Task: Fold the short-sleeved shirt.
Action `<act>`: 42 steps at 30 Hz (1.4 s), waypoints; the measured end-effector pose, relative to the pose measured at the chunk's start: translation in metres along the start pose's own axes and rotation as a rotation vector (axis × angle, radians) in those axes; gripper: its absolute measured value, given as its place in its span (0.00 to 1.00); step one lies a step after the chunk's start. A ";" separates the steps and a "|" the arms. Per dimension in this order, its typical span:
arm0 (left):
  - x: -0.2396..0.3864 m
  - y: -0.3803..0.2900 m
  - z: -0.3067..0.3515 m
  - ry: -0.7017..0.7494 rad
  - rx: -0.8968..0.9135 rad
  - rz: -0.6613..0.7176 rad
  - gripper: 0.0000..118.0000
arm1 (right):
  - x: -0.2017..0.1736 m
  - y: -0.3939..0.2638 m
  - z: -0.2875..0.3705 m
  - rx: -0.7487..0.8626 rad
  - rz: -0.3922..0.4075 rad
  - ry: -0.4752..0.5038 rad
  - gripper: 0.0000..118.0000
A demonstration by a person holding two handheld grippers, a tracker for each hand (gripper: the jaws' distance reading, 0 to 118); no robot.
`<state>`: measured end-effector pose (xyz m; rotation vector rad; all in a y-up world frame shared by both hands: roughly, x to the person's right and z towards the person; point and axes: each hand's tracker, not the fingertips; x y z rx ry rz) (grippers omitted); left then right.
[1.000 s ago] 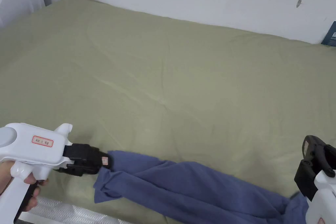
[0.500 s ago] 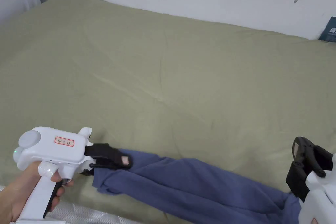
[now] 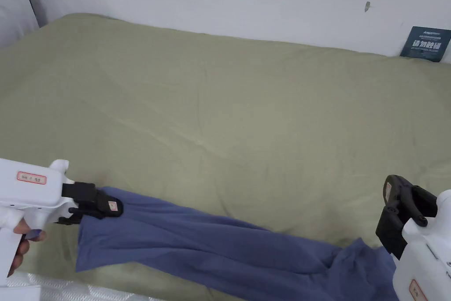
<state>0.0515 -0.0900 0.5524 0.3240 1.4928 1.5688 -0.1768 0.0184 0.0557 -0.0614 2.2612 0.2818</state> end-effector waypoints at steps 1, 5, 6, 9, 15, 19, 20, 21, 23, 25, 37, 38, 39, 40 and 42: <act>0.004 -0.001 0.006 0.023 0.021 -0.006 0.02 | 0.001 0.000 0.001 0.003 -0.003 -0.002 0.01; 0.032 -0.005 0.009 0.026 0.020 -0.058 0.02 | 0.005 0.001 0.005 0.011 -0.009 -0.006 0.01; 0.046 -0.010 0.005 0.032 0.014 -0.081 0.02 | 0.007 0.001 0.006 0.013 -0.012 -0.008 0.01; 0.090 -0.022 -0.004 0.064 0.018 -0.140 0.02 | 0.012 0.001 0.011 0.018 -0.020 -0.012 0.01; 0.171 -0.051 -0.051 0.101 -0.028 -0.273 0.02 | 0.030 -0.003 0.024 0.027 -0.053 -0.031 0.01; 0.208 -0.075 -0.108 0.127 -0.078 -0.316 0.02 | 0.045 -0.005 0.032 0.028 -0.079 -0.055 0.01; 0.215 -0.081 -0.125 0.137 -0.098 -0.336 0.02 | 0.049 -0.006 0.034 0.027 -0.085 -0.064 0.01; 0.221 -0.088 -0.143 0.147 -0.109 -0.352 0.02 | 0.053 -0.007 0.036 0.026 -0.092 -0.072 0.01; 0.224 -0.095 -0.177 0.169 -0.113 -0.371 0.04 | 0.061 -0.009 0.039 0.021 -0.101 -0.089 0.01; 0.225 -0.105 -0.208 0.176 -0.121 -0.406 0.42 | 0.068 -0.011 0.041 0.011 -0.108 -0.106 0.01; 0.215 -0.111 -0.198 0.132 -0.095 -0.443 0.43 | 0.079 -0.024 0.034 -0.031 -0.141 -0.130 0.01; 0.213 -0.107 -0.187 0.127 -0.079 -0.449 0.00 | 0.077 -0.024 0.032 -0.033 -0.142 -0.123 0.01; 0.207 -0.103 -0.181 0.149 -0.046 -0.448 0.00 | 0.075 -0.025 0.029 -0.038 -0.140 -0.113 0.01; 0.204 -0.100 -0.177 0.155 -0.051 -0.458 0.00 | 0.072 -0.025 0.026 -0.042 -0.136 -0.106 0.01; 0.189 -0.095 -0.180 0.171 -0.077 -0.467 0.00 | 0.068 -0.027 0.023 -0.047 -0.132 -0.093 0.01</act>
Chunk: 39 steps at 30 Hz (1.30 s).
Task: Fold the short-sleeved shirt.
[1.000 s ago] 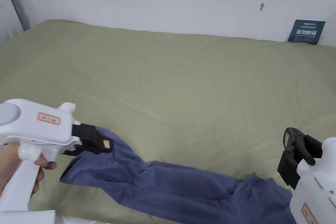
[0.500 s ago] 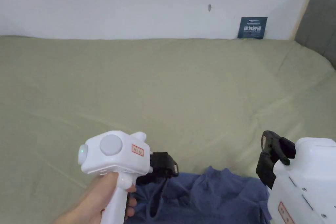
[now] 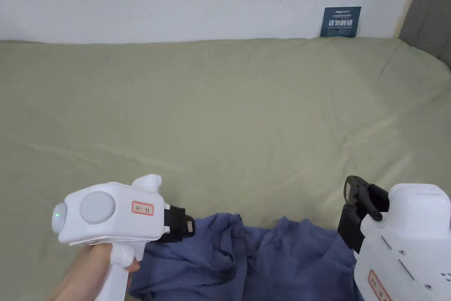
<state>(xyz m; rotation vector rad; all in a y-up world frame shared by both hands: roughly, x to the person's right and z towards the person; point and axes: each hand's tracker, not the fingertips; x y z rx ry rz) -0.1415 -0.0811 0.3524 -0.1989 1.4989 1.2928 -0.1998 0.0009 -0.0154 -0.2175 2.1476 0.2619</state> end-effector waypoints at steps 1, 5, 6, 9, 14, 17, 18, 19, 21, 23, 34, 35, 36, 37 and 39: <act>-0.004 -0.002 -0.008 0.008 -0.012 0.023 0.00 | -0.001 -0.001 -0.001 -0.005 0.000 0.010 0.01; 0.001 -0.026 -0.064 -0.121 -0.127 0.093 0.00 | -0.006 -0.003 -0.001 -0.016 0.007 0.019 0.01; 0.009 -0.034 -0.083 -0.176 -0.166 0.076 0.00 | -0.007 -0.003 0.000 -0.019 0.015 0.017 0.01; 0.018 -0.053 -0.119 -0.232 -0.221 0.081 0.00 | -0.006 -0.004 0.001 -0.032 0.026 0.013 0.01; 0.009 -0.032 -0.061 -0.195 -0.142 0.026 0.00 | -0.006 -0.003 -0.003 -0.036 0.035 0.006 0.01; -0.016 -0.017 0.004 -0.201 -0.043 0.023 0.00 | -0.011 -0.002 -0.008 -0.030 0.029 0.014 0.01; -0.029 -0.016 0.024 -0.196 -0.008 0.047 0.00 | -0.014 -0.001 -0.011 -0.032 0.032 0.021 0.01; -0.044 -0.016 0.041 -0.169 0.028 0.077 0.00 | -0.017 -0.001 -0.013 -0.032 0.039 0.022 0.01; -0.076 -0.015 0.056 -0.120 0.055 0.120 0.00 | -0.021 0.000 -0.018 -0.032 0.046 0.034 0.01; -0.097 -0.019 0.065 -0.024 0.068 0.126 0.00 | -0.025 0.000 -0.023 -0.037 0.048 0.044 0.01; -0.145 -0.019 0.045 -0.294 -0.018 0.252 0.99 | -0.038 -0.003 -0.030 -0.070 0.084 0.055 0.01; -0.150 -0.016 0.043 -0.313 -0.037 0.268 0.98 | -0.039 -0.004 -0.030 -0.072 0.091 0.051 0.01; -0.123 -0.025 0.005 -0.356 -0.057 0.284 0.98 | -0.039 -0.004 -0.031 -0.078 0.095 0.051 0.01; -0.121 -0.025 -0.004 -0.386 -0.069 0.293 0.98 | -0.039 -0.004 -0.031 -0.082 0.098 0.049 0.01; -0.115 -0.026 -0.020 -0.439 -0.075 0.301 0.97 | -0.038 -0.006 -0.032 -0.090 0.108 0.044 0.01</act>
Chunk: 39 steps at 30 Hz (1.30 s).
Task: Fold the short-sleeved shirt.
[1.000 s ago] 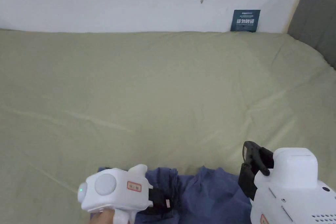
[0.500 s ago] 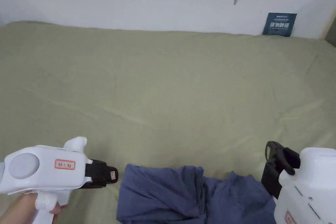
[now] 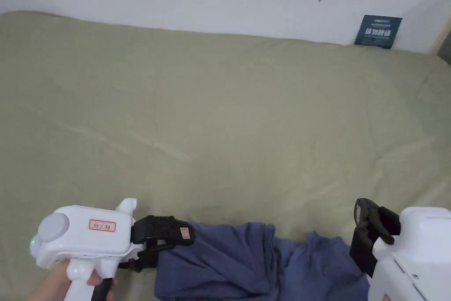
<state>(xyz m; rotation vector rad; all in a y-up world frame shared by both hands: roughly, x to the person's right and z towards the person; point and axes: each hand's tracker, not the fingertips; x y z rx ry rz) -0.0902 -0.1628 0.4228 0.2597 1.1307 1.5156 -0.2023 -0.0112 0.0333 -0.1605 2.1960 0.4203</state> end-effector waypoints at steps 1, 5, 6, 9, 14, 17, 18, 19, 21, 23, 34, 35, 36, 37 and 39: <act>-0.011 0.006 -0.002 -0.043 0.008 0.013 0.97 | 0.000 0.000 0.000 -0.005 0.002 -0.002 0.01; -0.010 0.010 -0.017 -0.058 0.000 0.040 0.10 | 0.002 -0.001 0.000 -0.013 0.006 -0.008 0.01; -0.011 0.009 -0.023 0.063 -0.006 0.025 0.10 | 0.002 -0.001 0.000 -0.014 0.005 -0.009 0.01; -0.027 0.019 -0.021 0.013 -0.010 0.077 0.10 | 0.004 0.001 0.003 -0.009 0.002 -0.009 0.01; 0.003 -0.002 0.020 0.096 0.105 0.036 0.09 | 0.006 0.008 0.008 0.025 0.005 0.001 0.01; 0.007 0.000 0.078 0.177 0.232 0.013 0.09 | 0.005 0.014 0.012 0.053 -0.005 0.012 0.01; 0.010 -0.002 0.100 0.205 0.257 0.001 0.09 | 0.004 0.016 0.013 0.065 -0.007 0.019 0.01; 0.015 -0.005 0.118 0.243 0.285 -0.028 0.09 | 0.003 0.017 0.014 0.075 -0.005 0.022 0.01; 0.030 -0.009 0.152 0.363 0.307 -0.077 0.09 | 0.001 0.020 0.014 0.090 -0.002 0.033 0.01; 0.045 -0.014 0.166 0.407 0.298 -0.105 0.09 | 0.000 0.022 0.014 0.105 -0.007 0.042 0.01; 0.148 -0.017 0.076 0.601 0.179 -0.261 0.09 | 0.010 0.020 0.030 0.129 -0.040 0.041 0.01; 0.156 -0.019 0.059 0.593 0.171 -0.260 0.09 | 0.012 0.019 0.030 0.131 -0.045 0.039 0.01; 0.164 -0.020 0.042 0.591 0.158 -0.272 0.09 | 0.014 0.018 0.031 0.132 -0.045 0.035 0.01; 0.167 -0.020 0.029 0.604 0.133 -0.297 0.09 | 0.016 0.018 0.031 0.131 -0.046 0.033 0.01; 0.172 -0.022 0.006 0.617 0.090 -0.314 0.09 | 0.021 0.016 0.030 0.127 -0.056 0.029 0.01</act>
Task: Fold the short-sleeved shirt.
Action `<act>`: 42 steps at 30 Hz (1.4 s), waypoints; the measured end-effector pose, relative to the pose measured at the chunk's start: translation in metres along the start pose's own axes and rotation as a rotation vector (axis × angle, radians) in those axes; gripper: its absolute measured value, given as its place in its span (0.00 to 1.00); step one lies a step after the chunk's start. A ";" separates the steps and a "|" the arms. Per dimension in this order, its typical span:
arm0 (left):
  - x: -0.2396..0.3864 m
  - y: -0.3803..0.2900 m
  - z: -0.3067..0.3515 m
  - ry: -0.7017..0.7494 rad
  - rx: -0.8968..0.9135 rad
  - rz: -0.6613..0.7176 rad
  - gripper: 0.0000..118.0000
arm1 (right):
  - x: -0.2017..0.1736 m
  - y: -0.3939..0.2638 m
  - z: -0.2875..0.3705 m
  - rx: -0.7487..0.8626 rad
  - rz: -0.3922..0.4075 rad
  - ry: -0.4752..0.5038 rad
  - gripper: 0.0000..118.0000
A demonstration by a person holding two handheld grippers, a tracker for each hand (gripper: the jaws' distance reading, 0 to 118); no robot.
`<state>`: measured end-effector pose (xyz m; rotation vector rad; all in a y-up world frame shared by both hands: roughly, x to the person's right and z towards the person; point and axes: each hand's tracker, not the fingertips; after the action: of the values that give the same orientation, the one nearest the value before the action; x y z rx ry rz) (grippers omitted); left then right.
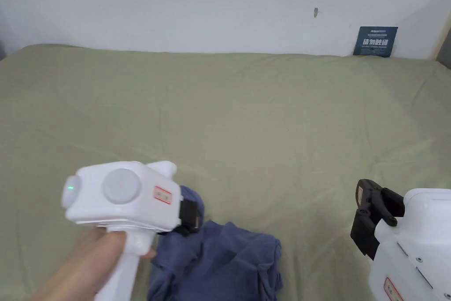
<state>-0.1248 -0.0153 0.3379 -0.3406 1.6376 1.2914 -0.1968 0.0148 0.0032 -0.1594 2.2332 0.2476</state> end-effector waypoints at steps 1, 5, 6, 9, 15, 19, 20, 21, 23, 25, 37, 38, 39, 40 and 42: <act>0.012 0.000 -0.012 0.004 -0.014 -0.018 0.09 | 0.002 -0.001 0.000 -0.001 -0.002 -0.004 0.01; 0.058 -0.002 -0.084 0.020 -0.051 -0.073 0.13 | 0.011 -0.007 -0.001 -0.021 0.001 -0.031 0.01; 0.066 -0.005 -0.093 0.014 -0.048 -0.085 0.30 | 0.013 -0.008 -0.001 -0.029 0.002 -0.037 0.01; 0.062 -0.010 -0.104 -0.058 -0.054 -0.072 1.00 | 0.018 -0.012 0.003 -0.041 0.006 -0.053 0.01; 0.022 -0.004 -0.058 -0.180 0.052 0.088 0.76 | 0.022 -0.019 -0.002 -0.066 0.000 -0.062 0.01; -0.005 -0.004 -0.042 -0.299 0.098 0.165 0.01 | 0.016 -0.023 -0.009 -0.085 -0.009 -0.044 0.01; -0.008 -0.004 -0.045 -0.325 0.090 0.166 0.01 | 0.014 -0.024 -0.010 -0.087 -0.013 -0.040 0.01; -0.008 -0.004 -0.050 -0.349 0.067 0.154 0.01 | 0.012 -0.024 -0.011 -0.090 -0.019 -0.033 0.01; -0.003 -0.008 -0.074 -0.426 0.025 0.184 0.01 | 0.010 -0.024 -0.010 -0.096 -0.025 -0.024 0.01; 0.003 -0.016 -0.104 -0.494 -0.054 0.201 0.01 | 0.009 -0.024 -0.010 -0.100 -0.016 -0.023 0.01; -0.006 -0.042 -0.119 -0.486 -0.092 0.131 0.00 | 0.013 -0.043 -0.035 -0.267 -0.150 0.217 0.01; -0.010 -0.038 -0.105 -0.494 -0.072 0.120 0.00 | 0.011 -0.043 -0.044 -0.297 -0.195 0.286 0.01; -0.017 -0.036 -0.090 -0.492 -0.056 0.120 0.00 | 0.010 -0.045 -0.054 -0.339 -0.246 0.378 0.01; -0.026 -0.034 -0.077 -0.474 -0.040 0.122 0.00 | 0.009 -0.050 -0.067 -0.377 -0.307 0.471 0.01; -0.049 -0.033 -0.052 -0.436 0.018 0.121 0.00 | 0.002 -0.068 -0.101 -0.486 -0.435 0.631 0.01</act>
<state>-0.1048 -0.0896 0.3561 0.0539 1.3111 1.3300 -0.2611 -0.0747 0.0551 -1.1007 2.6277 0.5541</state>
